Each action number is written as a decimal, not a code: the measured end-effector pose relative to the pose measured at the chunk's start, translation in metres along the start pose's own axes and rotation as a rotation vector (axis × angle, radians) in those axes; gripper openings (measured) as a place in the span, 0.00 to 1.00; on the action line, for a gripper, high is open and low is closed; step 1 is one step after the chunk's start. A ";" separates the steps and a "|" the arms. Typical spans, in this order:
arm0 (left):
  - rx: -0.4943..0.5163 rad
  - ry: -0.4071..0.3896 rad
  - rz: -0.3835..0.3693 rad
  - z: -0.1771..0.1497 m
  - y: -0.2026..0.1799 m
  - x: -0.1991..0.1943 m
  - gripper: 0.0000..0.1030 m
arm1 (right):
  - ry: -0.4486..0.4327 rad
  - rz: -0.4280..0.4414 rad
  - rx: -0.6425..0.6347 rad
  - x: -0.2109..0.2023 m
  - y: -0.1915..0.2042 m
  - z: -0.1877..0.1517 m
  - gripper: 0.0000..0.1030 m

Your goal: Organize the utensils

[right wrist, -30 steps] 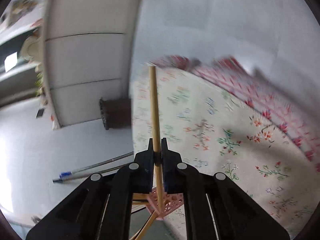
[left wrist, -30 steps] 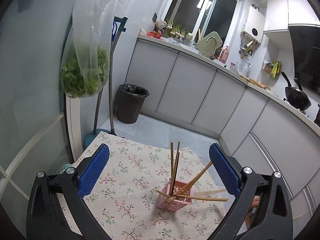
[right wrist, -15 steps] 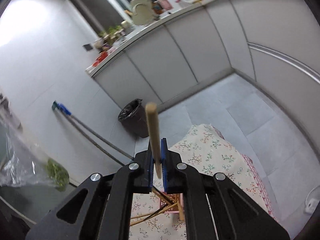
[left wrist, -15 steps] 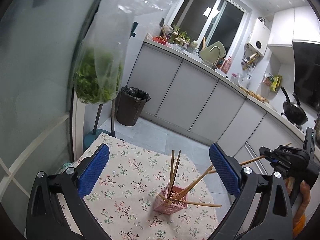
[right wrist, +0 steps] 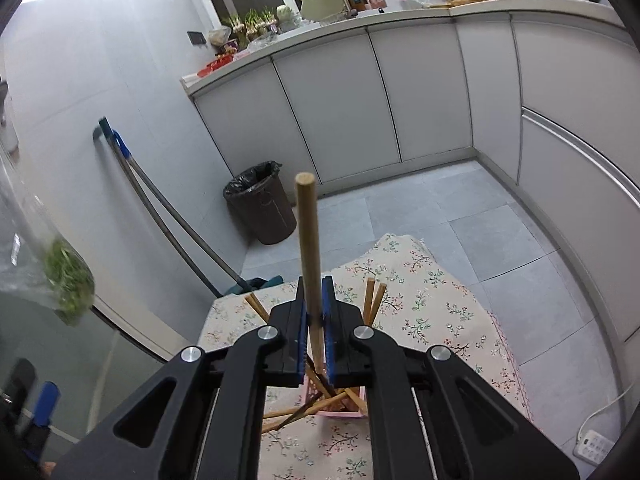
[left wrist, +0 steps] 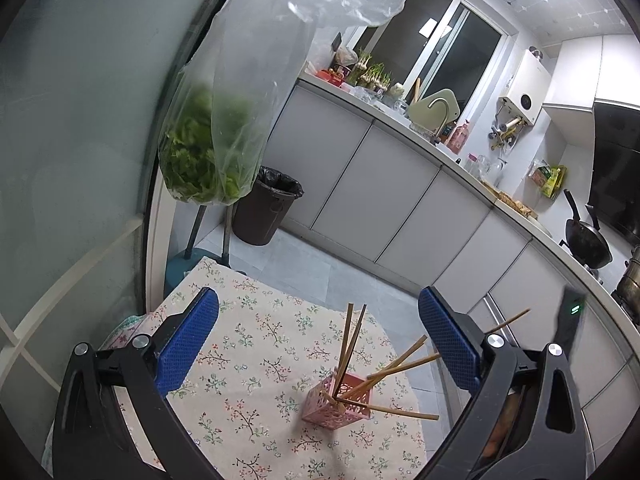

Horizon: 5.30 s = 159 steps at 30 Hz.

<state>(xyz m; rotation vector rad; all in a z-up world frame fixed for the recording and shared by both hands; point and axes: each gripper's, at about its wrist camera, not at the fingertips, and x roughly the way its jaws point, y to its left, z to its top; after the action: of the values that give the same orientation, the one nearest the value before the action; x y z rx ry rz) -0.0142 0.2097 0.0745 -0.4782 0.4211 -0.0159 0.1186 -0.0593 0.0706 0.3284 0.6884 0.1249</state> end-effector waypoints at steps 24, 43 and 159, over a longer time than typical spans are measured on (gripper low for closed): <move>0.480 -0.138 0.332 -0.075 -0.102 -0.010 0.93 | -0.270 -0.376 -0.022 -0.130 -0.056 -0.070 0.94; 0.522 -0.076 0.255 -0.120 -0.142 -0.025 0.93 | -0.204 -0.408 -0.027 -0.162 -0.081 -0.097 0.94; 0.479 -0.034 0.202 -0.121 -0.144 -0.012 0.93 | -0.233 -0.408 0.020 -0.168 -0.083 -0.095 0.94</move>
<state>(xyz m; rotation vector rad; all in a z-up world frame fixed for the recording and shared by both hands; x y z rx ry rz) -0.0614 0.0293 0.0472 0.0367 0.4144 0.0853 -0.0702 -0.1504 0.0751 0.2122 0.5140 -0.3045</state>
